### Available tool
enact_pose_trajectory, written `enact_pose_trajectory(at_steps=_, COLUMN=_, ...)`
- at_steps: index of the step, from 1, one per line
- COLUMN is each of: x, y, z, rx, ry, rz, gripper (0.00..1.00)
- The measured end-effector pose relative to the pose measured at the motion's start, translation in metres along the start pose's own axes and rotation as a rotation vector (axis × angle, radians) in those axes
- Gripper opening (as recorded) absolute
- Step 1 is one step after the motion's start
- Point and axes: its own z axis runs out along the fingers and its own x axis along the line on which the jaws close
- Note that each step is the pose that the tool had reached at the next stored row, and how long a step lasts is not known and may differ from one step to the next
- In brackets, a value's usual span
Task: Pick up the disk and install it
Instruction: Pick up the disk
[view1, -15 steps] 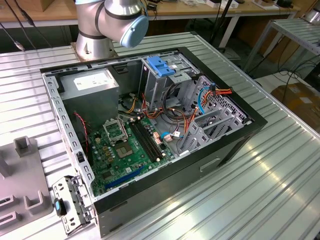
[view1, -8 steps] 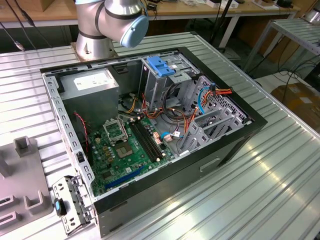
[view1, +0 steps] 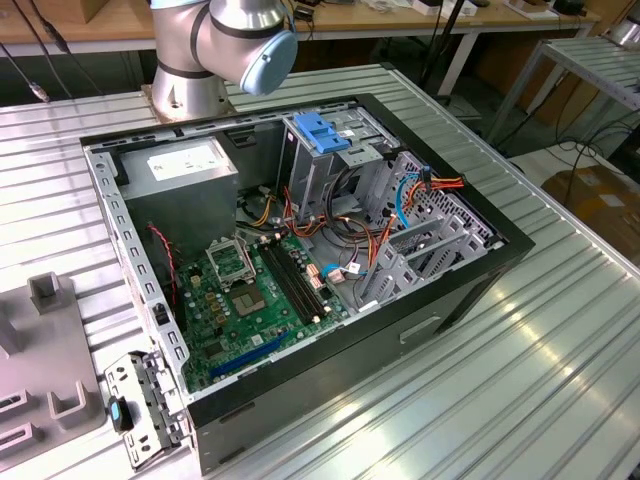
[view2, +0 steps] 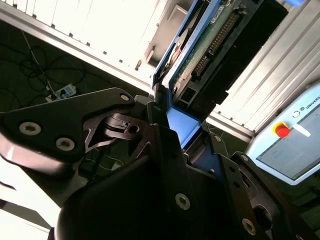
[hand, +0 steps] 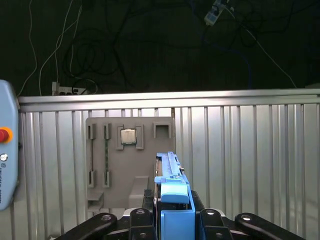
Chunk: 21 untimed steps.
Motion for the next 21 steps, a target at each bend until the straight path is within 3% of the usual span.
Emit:
enact_pose_trajectory(at_steps=10, x=-0.0005, y=-0.0147, z=0.0001, rx=-0.0001, ry=0.0001, rz=0.0, gripper=0.37)
enact_pose_trajectory(at_steps=21, x=-0.0008, y=-0.0236, z=0.0003, rx=0.0, ry=0.0, rz=0.0, gripper=0.37)
